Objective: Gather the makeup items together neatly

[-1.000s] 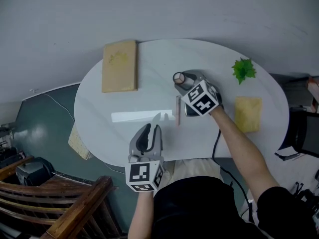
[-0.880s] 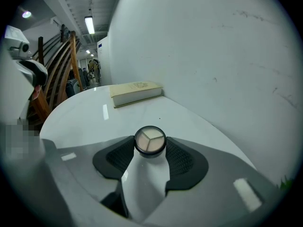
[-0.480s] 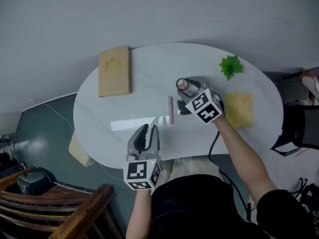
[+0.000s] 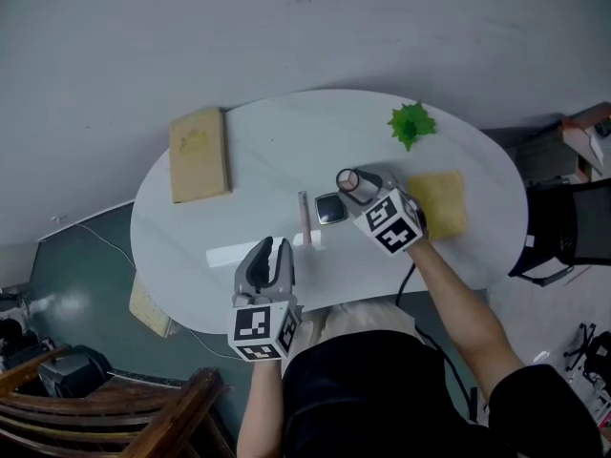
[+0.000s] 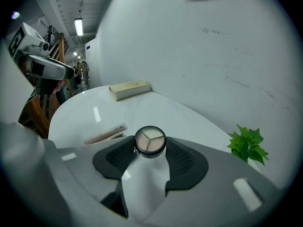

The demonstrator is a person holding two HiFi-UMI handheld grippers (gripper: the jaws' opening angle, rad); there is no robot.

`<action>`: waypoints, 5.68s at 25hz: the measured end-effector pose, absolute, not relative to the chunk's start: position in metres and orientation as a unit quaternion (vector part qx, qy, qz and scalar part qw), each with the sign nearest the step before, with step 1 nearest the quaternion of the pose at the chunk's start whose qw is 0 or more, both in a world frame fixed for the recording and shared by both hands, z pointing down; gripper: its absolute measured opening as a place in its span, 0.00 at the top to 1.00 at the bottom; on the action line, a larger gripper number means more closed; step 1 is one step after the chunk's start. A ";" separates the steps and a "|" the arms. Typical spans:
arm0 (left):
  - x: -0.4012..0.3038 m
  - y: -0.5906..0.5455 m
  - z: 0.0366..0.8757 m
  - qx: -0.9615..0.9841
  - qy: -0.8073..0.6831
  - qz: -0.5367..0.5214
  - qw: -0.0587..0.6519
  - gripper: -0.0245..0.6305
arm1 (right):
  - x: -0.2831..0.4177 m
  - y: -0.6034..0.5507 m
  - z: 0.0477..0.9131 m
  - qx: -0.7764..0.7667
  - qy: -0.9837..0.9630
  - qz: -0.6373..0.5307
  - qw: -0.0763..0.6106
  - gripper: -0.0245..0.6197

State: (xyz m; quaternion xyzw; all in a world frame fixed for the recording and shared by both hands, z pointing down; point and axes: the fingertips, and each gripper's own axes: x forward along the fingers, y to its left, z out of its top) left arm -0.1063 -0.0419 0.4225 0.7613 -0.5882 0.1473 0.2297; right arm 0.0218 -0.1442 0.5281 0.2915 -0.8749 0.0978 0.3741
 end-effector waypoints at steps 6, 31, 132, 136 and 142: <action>-0.095 -0.045 0.421 0.769 -0.578 0.150 0.226 0.82 | 0.040 -0.130 0.533 0.303 -0.868 0.112 0.377 0.62; -0.089 -0.036 0.424 0.769 -0.574 0.161 0.232 0.83 | 0.073 -0.094 0.578 0.337 -0.833 0.166 0.408 0.62; -0.123 0.064 0.340 0.893 -0.416 0.109 0.135 0.84 | -0.031 0.076 0.331 0.473 -0.856 0.084 0.192 0.95; -0.119 0.064 0.339 0.893 -0.416 0.109 0.136 0.84 | -0.028 0.076 0.331 0.470 -0.857 0.086 0.195 0.95; -0.115 0.062 0.340 0.893 -0.415 0.112 0.137 0.84 | -0.025 0.074 0.333 0.468 -0.857 0.085 0.197 0.95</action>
